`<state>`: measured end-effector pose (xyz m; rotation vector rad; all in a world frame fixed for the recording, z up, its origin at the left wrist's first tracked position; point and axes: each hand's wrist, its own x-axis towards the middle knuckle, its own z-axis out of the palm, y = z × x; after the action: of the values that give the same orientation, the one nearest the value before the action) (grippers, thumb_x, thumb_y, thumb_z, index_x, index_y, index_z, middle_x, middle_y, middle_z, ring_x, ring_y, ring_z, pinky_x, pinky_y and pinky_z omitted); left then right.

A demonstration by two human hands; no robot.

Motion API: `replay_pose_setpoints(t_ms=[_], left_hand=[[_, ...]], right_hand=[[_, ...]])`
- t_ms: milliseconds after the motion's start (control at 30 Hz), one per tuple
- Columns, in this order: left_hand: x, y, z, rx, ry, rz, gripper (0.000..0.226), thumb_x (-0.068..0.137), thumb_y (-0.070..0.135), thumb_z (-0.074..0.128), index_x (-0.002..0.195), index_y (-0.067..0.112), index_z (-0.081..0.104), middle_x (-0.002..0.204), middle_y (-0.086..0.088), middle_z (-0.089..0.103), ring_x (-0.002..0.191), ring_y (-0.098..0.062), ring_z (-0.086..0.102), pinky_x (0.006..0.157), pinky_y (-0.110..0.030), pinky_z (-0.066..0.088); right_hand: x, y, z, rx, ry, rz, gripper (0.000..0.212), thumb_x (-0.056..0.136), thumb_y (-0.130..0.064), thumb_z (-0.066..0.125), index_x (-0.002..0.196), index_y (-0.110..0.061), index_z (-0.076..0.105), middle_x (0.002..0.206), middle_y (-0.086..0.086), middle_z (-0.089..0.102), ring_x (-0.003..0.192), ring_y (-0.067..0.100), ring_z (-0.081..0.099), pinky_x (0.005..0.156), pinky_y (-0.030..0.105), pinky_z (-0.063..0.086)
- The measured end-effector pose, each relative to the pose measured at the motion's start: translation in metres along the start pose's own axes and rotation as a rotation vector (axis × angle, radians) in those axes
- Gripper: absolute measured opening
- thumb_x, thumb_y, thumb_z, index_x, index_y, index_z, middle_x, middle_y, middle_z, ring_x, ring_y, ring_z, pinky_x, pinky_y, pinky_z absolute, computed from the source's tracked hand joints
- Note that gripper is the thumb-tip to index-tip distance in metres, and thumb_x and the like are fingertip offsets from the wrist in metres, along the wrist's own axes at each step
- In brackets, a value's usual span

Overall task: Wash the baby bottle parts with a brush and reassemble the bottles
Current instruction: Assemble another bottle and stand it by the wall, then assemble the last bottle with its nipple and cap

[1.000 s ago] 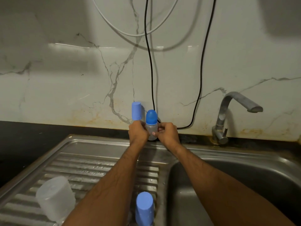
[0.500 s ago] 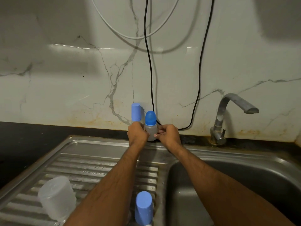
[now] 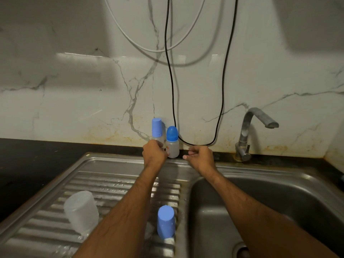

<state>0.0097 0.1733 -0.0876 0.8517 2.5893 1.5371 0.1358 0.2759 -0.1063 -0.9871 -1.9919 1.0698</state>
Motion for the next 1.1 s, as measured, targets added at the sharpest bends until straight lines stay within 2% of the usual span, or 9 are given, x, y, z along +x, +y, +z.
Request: replay_pose_setpoints(t_ms=[67,200,300,400,533,733,833,967,1100], left_hand=[[-0.014,0.003,-0.011,-0.005,-0.012,0.01,0.039,0.076,0.017,0.087,0.11,0.007,0.07,0.101,-0.008,0.073,0.097,-0.022,0.069,0.091,-0.037,0.057],[-0.044,0.007,-0.038,0.0,-0.041,0.044,0.032,0.075,0.015,0.088,0.102,0.008,0.072,0.096,-0.007,0.073,0.093,-0.02,0.069,0.089,-0.035,0.057],[-0.065,0.009,-0.058,0.017,-0.054,0.052,0.04,0.073,0.016,0.089,0.107,0.008,0.071,0.097,-0.005,0.073,0.093,-0.018,0.069,0.091,-0.036,0.057],[-0.089,0.01,-0.08,0.052,-0.053,0.091,0.036,0.073,0.016,0.09,0.104,0.007,0.072,0.093,-0.005,0.074,0.09,-0.018,0.069,0.088,-0.034,0.057],[-0.118,0.004,-0.108,0.122,-0.073,0.123,0.033,0.073,0.014,0.089,0.101,0.008,0.072,0.091,-0.005,0.072,0.088,-0.018,0.069,0.084,-0.035,0.059],[-0.148,-0.016,-0.133,0.33,-0.131,0.082,0.03,0.073,0.019,0.088,0.097,0.013,0.072,0.097,-0.004,0.072,0.092,-0.02,0.068,0.079,-0.031,0.056],[-0.16,-0.029,-0.136,0.4,-0.153,0.062,0.033,0.076,0.022,0.086,0.104,0.012,0.074,0.104,-0.005,0.073,0.097,-0.02,0.067,0.081,-0.028,0.052],[-0.17,-0.042,-0.138,0.434,-0.176,0.033,0.037,0.072,0.014,0.086,0.107,0.012,0.073,0.108,-0.006,0.071,0.101,-0.02,0.065,0.083,-0.027,0.05],[-0.173,-0.048,-0.136,0.438,-0.169,0.049,0.037,0.073,0.011,0.086,0.107,0.015,0.073,0.109,-0.003,0.072,0.098,-0.017,0.066,0.085,-0.028,0.054]], right_hand=[[-0.014,-0.004,-0.007,0.01,0.001,-0.012,0.046,0.081,-0.015,0.084,0.124,-0.008,0.067,0.11,0.005,0.072,0.1,0.016,0.068,0.093,0.03,0.056],[-0.046,-0.017,-0.025,0.022,-0.003,-0.053,0.045,0.081,-0.015,0.085,0.122,-0.007,0.068,0.107,0.006,0.073,0.097,0.014,0.069,0.089,0.023,0.053],[-0.067,-0.031,-0.034,0.012,-0.013,-0.093,0.043,0.081,-0.015,0.085,0.12,-0.006,0.07,0.1,0.004,0.074,0.092,0.013,0.07,0.094,0.029,0.056],[-0.095,-0.045,-0.038,0.023,-0.048,-0.141,0.037,0.081,-0.015,0.085,0.114,-0.007,0.073,0.092,0.0,0.073,0.089,0.013,0.07,0.095,0.034,0.057],[-0.132,-0.063,-0.033,-0.006,-0.125,-0.246,0.034,0.082,-0.018,0.084,0.113,-0.01,0.074,0.096,0.0,0.074,0.093,0.012,0.069,0.095,0.034,0.057],[-0.176,-0.083,-0.021,-0.262,-0.299,-0.474,0.033,0.086,-0.021,0.08,0.117,-0.015,0.074,0.108,-0.002,0.076,0.096,0.003,0.067,0.095,0.027,0.056],[-0.194,-0.086,-0.012,-0.455,-0.335,-0.573,0.033,0.084,-0.03,0.081,0.115,-0.019,0.075,0.108,-0.005,0.075,0.101,0.008,0.067,0.098,0.036,0.053],[-0.205,-0.083,-0.001,-0.696,-0.348,-0.662,0.036,0.085,-0.036,0.079,0.12,-0.025,0.073,0.116,-0.008,0.072,0.12,0.015,0.055,0.11,0.046,0.035],[-0.21,-0.081,0.005,-0.825,-0.359,-0.717,0.036,0.085,-0.034,0.079,0.119,-0.026,0.072,0.118,-0.003,0.067,0.122,0.018,0.045,0.108,0.048,0.034]])
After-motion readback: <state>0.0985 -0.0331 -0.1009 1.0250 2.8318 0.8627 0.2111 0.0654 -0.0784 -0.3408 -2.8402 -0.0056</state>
